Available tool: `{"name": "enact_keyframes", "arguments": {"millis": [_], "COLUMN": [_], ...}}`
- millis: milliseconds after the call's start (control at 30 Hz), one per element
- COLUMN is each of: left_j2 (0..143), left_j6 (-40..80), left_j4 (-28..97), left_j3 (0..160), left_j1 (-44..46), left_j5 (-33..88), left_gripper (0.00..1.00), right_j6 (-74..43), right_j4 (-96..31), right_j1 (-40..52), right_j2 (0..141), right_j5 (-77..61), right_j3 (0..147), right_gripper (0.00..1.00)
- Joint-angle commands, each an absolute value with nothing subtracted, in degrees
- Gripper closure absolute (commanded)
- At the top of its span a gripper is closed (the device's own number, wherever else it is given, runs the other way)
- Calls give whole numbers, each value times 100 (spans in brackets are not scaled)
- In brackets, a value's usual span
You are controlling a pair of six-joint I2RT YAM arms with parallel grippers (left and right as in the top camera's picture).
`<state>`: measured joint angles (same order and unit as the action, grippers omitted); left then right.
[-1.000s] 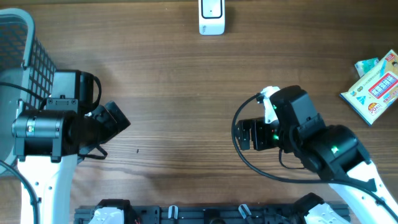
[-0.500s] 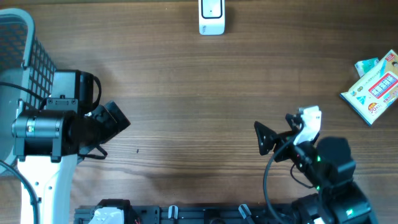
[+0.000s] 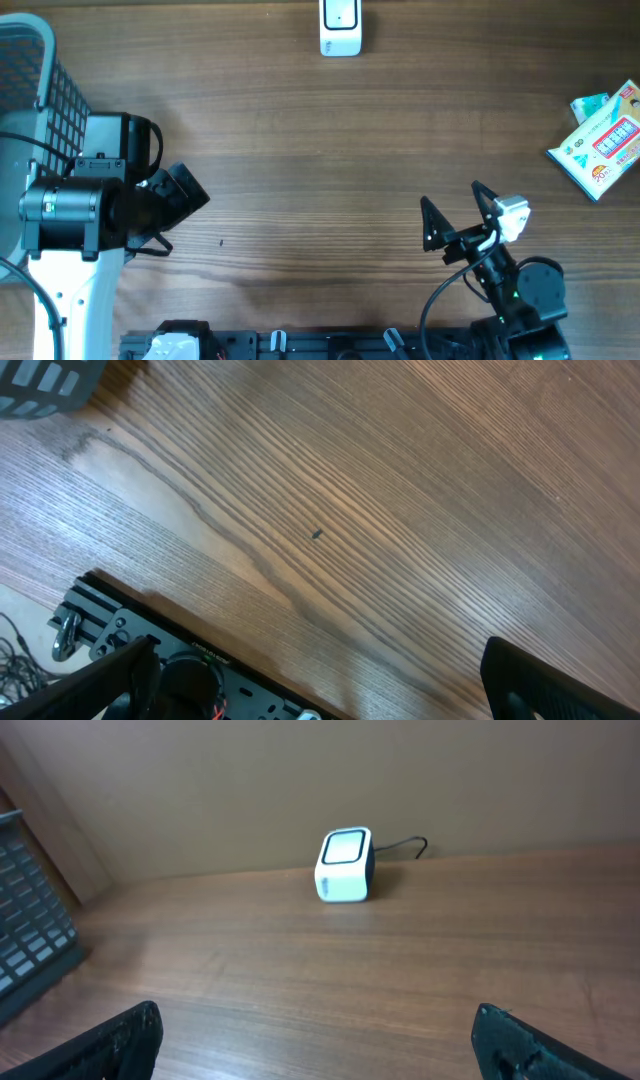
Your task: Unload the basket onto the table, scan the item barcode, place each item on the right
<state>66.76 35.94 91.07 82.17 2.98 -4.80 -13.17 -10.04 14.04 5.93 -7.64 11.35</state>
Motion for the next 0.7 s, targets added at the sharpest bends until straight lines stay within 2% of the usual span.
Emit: {"name": "enact_keyframes", "arguments": {"millis": [0, 300, 433, 667], "left_j2": [6676, 6676, 6676, 6676], "left_j6": [3671, 3671, 3671, 3671], "left_j4": [9094, 9094, 9094, 9094], "left_j3": [8224, 8224, 8224, 8224], "left_j1": [272, 272, 272, 272], "left_j5": [-495, -495, -495, -495], "left_gripper": [0, 0, 0, 0], "right_j6": [-1046, -1052, -1048, -884], "right_j4": [-749, 373, 338, -1], "right_j1": [1374, 1223, 1157, 161], "right_j2": [242, 19, 19, 19], "right_j5": [-679, -596, -246, -346], "right_j3": [847, 34, 30, 30], "right_gripper": [0, 0, 0, 0]}}
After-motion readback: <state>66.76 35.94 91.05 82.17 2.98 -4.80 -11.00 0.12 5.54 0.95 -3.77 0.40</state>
